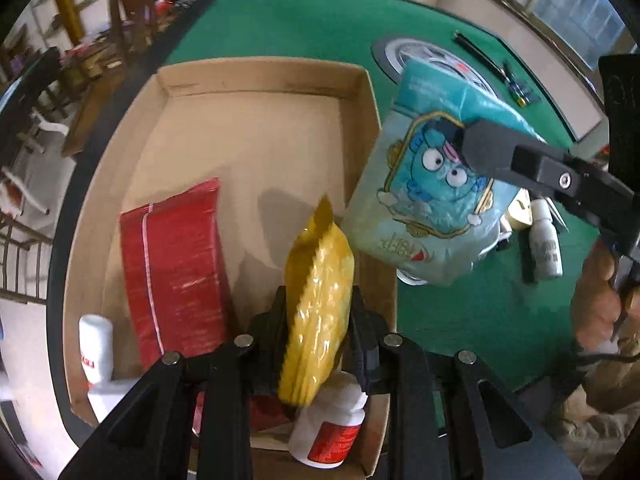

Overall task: Organize objects
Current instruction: 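Lower yellow packet into tray with left gripper while right gripper carries wipes pack over tray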

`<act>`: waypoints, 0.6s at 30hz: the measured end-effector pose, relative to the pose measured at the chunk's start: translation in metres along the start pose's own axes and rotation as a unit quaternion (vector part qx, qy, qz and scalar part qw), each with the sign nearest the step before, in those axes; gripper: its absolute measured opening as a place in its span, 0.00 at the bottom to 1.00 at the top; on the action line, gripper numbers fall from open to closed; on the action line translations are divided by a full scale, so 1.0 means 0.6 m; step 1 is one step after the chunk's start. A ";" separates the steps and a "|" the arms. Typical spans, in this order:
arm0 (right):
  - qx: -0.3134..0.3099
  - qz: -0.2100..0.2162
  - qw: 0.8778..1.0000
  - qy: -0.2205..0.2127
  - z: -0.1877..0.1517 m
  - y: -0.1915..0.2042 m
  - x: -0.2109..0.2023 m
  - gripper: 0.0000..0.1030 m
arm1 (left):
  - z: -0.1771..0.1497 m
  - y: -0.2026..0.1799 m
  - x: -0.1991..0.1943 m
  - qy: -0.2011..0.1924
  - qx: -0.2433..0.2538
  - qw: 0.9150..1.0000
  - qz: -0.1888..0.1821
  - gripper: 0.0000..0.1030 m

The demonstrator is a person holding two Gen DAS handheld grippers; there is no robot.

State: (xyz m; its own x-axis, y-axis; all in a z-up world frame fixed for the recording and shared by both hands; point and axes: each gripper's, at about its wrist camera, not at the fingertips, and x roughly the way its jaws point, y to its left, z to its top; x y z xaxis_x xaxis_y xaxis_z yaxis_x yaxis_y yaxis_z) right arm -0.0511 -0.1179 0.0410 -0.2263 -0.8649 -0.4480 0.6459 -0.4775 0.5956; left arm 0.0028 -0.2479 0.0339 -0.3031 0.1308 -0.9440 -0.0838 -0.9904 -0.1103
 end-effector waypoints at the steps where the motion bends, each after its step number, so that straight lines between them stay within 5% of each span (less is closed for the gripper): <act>1: 0.001 -0.001 1.000 -0.001 0.000 -0.001 0.000 0.13 | 0.003 0.000 0.004 0.008 0.005 1.000 0.002 0.26; 18: -0.003 -0.002 1.000 0.004 0.001 0.003 0.001 0.13 | -0.011 0.019 -0.052 -0.027 0.002 0.997 0.069 0.32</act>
State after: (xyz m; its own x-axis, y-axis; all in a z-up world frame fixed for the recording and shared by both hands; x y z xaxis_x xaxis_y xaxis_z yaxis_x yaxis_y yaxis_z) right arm -0.0503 -0.1196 0.0419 -0.2231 -0.8621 -0.4549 0.6492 -0.4795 0.5904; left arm 0.0176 -0.2633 0.0599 -0.3618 -0.0044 -0.9322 -0.0423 -0.9989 0.0211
